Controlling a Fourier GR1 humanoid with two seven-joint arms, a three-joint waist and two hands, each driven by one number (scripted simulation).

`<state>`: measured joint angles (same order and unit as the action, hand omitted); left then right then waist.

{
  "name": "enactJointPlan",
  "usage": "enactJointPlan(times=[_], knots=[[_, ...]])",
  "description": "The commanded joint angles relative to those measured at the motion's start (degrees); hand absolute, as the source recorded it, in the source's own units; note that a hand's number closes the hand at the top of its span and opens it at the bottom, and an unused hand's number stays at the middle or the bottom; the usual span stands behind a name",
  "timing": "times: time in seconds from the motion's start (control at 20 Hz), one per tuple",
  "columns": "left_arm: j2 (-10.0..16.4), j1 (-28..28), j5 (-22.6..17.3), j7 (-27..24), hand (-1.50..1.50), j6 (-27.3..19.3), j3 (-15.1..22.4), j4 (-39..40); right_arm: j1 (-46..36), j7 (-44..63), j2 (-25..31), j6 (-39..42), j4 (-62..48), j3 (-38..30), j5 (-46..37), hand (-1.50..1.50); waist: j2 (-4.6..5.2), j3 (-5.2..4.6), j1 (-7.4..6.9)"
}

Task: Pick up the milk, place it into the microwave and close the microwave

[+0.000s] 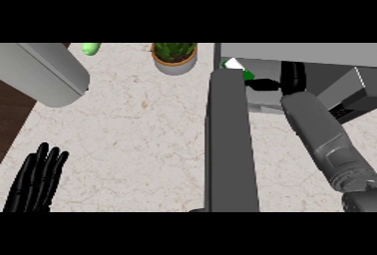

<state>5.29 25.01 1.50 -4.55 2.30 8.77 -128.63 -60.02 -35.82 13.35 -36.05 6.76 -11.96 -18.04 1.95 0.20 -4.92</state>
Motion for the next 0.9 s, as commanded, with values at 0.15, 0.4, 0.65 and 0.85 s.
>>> enactJointPlan(times=[0.15, 0.4, 0.65, 0.85], knots=[[-1.3, 1.1, 1.3, -2.3, -1.50, 0.2, 2.7, 1.9, 0.1, -2.4, 1.8, -2.0, 1.1, -2.2, 1.6, -1.50, 0.00, -0.03, 0.07], [-1.6, 1.9, 3.1, -0.4, -1.50, -0.9, 3.7, -0.2, 2.8, -5.8, 4.0, 3.4, 1.0, -3.6, 2.8, -1.50, -0.25, 0.01, 0.87], [-1.9, 2.8, 3.4, 0.4, -1.50, -1.3, 4.5, -2.5, 1.9, -6.4, 7.4, 14.2, 1.1, -5.7, 5.3, -1.50, -0.43, 0.03, 0.98], [-2.5, 6.4, 4.2, -3.0, -1.50, -1.1, 6.2, -1.0, 5.6, -10.1, 4.1, 16.2, 2.0, -7.1, 7.1, -1.50, -1.03, -0.06, 1.91]])
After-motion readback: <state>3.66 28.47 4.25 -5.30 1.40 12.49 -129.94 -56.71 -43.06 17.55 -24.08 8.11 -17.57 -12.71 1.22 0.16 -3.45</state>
